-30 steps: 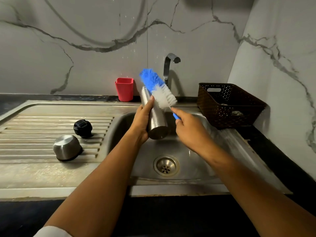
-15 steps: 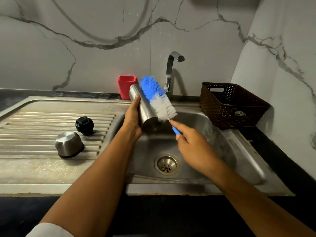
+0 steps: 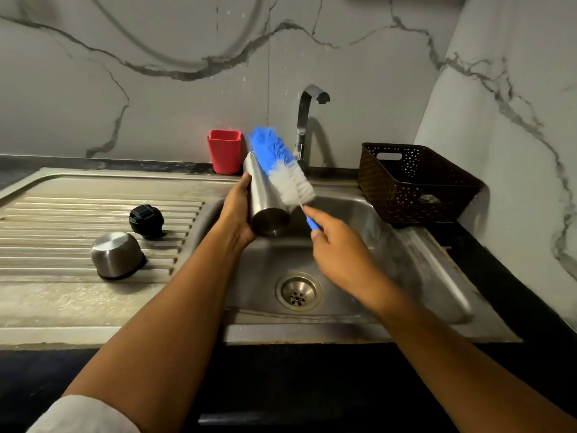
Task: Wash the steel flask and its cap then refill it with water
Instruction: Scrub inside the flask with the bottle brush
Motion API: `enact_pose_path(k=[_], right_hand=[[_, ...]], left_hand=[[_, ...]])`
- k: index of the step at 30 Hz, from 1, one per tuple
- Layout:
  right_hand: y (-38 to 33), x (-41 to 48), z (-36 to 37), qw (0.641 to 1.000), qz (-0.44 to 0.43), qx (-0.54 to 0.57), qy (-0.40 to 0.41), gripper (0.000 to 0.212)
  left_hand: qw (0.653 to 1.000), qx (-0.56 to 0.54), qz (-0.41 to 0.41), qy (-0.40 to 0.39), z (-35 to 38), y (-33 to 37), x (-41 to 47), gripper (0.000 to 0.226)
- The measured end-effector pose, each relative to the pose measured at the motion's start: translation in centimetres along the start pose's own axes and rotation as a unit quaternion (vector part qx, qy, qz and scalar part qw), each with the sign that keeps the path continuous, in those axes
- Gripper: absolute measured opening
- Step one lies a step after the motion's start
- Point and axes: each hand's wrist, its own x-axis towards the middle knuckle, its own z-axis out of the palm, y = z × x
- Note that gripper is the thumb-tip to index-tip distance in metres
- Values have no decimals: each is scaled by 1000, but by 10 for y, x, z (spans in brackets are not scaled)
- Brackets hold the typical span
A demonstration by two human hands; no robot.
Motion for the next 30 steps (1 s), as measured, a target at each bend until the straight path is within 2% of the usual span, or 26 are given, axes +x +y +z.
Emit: enact_pose_path(k=[3, 5, 7, 9, 14, 16, 19, 23, 25, 27, 30], right_hand=[[-6, 19, 0, 1000, 7, -2, 11, 52], [-5, 11, 1, 1000, 7, -7, 4, 52], [0, -10, 4, 1000, 7, -7, -11, 51], [3, -20, 3, 1000, 4, 1, -12, 51], [2, 23, -19, 999, -8, -35, 29, 50], [2, 28, -38, 999, -16, -34, 35, 48], [5, 17, -80, 996, -42, -56, 48, 43], [-9, -1, -129, 975, -62, -196, 80, 39], [-17, 2, -133, 957, -63, -274, 77, 39], [-19, 15, -119, 939, -62, -333, 61, 43], [-19, 38, -88, 932, -47, -359, 25, 47]], left_hand=[[1000, -1, -14, -11, 7, -4, -6, 56], [999, -2, -16, -43, 6, 0, -9, 61], [998, 15, -10, -56, 0, 5, -7, 57], [998, 42, -15, -48, -5, 6, -3, 57], [987, 142, -41, -57, 6, 0, -8, 71], [976, 214, -27, -30, 5, 3, -11, 66], [936, 348, 58, 8, -6, 4, -6, 64], [894, 431, 119, 29, -15, 1, 5, 70], [854, 501, 139, 33, -16, -1, 8, 77], [792, 588, 163, 21, -11, -4, 5, 82], [664, 718, 206, -12, -1, -11, 0, 86]])
